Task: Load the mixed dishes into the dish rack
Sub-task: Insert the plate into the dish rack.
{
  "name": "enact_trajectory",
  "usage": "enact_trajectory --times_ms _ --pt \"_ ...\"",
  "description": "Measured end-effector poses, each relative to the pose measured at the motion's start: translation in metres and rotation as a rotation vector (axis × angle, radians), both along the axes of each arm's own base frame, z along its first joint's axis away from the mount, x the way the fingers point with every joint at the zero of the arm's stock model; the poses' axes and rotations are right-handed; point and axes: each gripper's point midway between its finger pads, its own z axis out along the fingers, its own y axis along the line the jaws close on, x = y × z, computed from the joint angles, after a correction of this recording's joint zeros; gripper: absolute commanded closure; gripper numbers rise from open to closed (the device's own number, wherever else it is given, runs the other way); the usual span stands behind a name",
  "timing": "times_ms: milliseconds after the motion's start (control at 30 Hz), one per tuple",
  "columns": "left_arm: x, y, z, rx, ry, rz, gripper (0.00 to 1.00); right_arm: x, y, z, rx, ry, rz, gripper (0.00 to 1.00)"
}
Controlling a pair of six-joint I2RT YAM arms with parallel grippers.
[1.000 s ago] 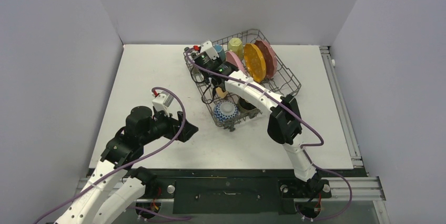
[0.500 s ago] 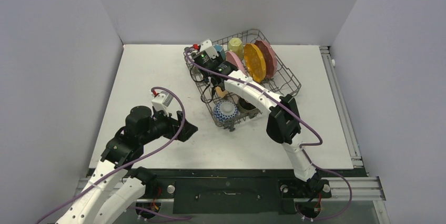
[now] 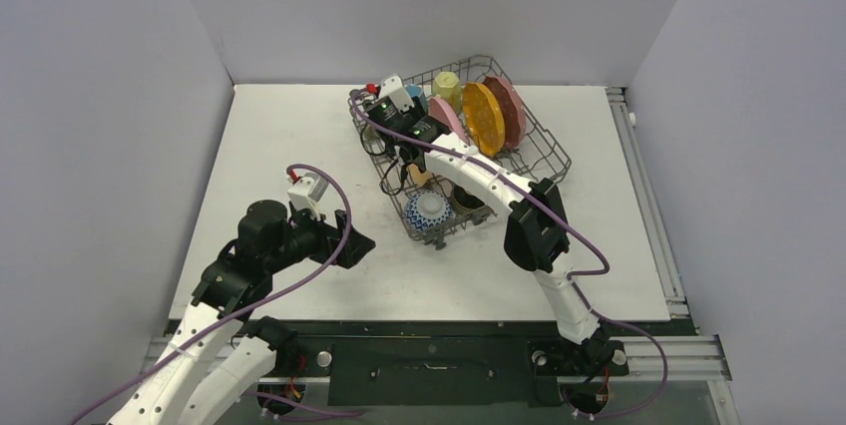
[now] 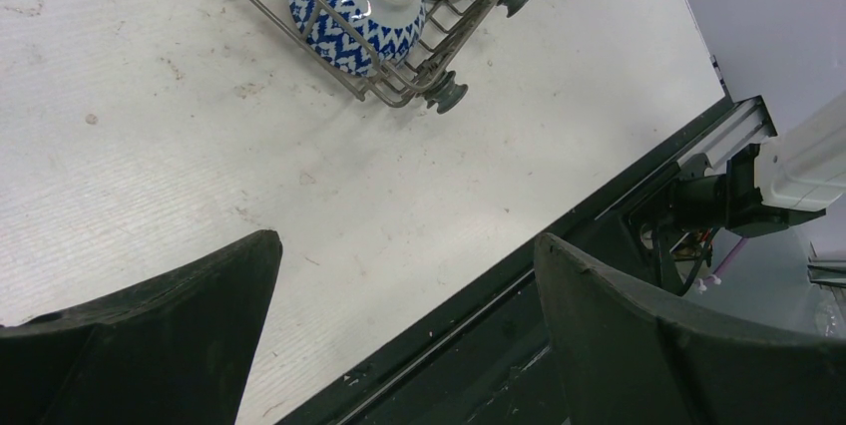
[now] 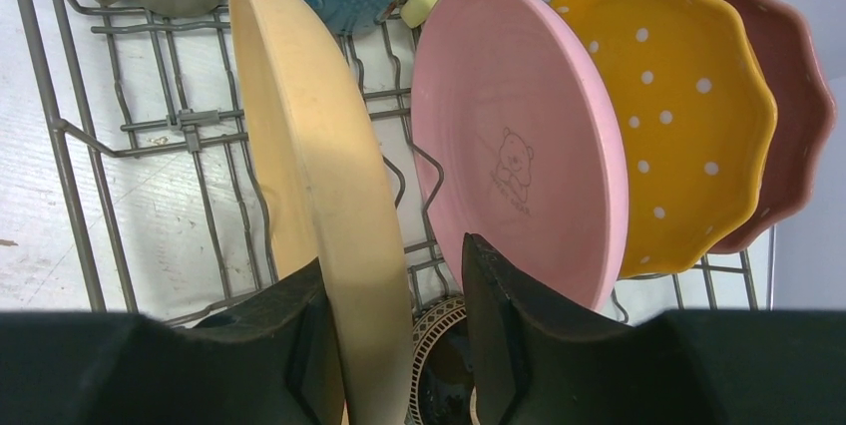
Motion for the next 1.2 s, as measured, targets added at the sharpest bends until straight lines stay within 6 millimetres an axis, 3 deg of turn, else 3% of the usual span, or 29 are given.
enact_trajectory --times_ms 500,1200 --pt "0.001 0.000 -0.001 -0.001 0.006 0.000 0.04 -0.002 0.011 -0.004 0.058 0.024 0.026 0.52" --pt "0.001 0.001 -0.003 -0.003 0.015 0.000 0.04 -0.005 0.029 -0.008 0.149 0.059 0.071 0.49"
